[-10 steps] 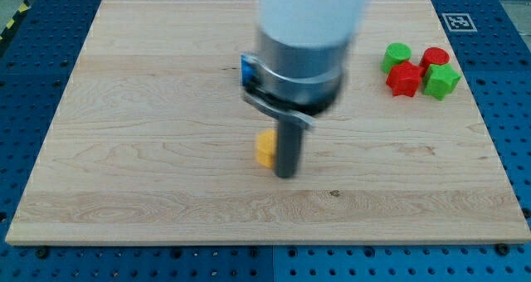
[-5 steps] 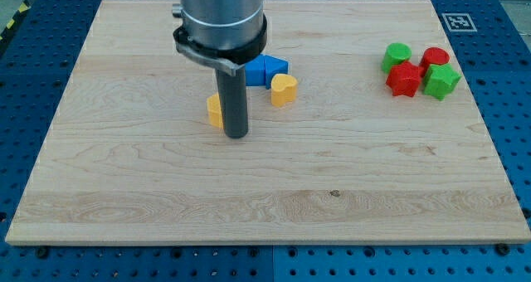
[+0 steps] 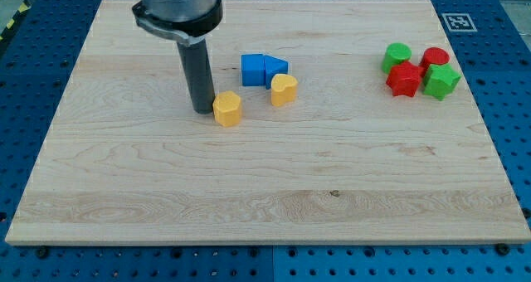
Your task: Move the yellow hexagon below the blue cube
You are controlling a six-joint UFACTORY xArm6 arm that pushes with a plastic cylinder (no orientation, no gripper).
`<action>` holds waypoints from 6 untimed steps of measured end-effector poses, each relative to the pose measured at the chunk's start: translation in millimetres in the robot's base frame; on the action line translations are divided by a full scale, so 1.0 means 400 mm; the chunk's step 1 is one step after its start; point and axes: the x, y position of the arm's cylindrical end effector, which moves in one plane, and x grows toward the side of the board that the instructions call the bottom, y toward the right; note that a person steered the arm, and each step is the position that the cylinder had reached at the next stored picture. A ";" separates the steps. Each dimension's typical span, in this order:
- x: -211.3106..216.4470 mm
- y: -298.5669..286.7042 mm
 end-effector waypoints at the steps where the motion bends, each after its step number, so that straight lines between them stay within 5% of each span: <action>1: 0.032 -0.015; 3: 0.109 0.097; 6: 0.072 0.101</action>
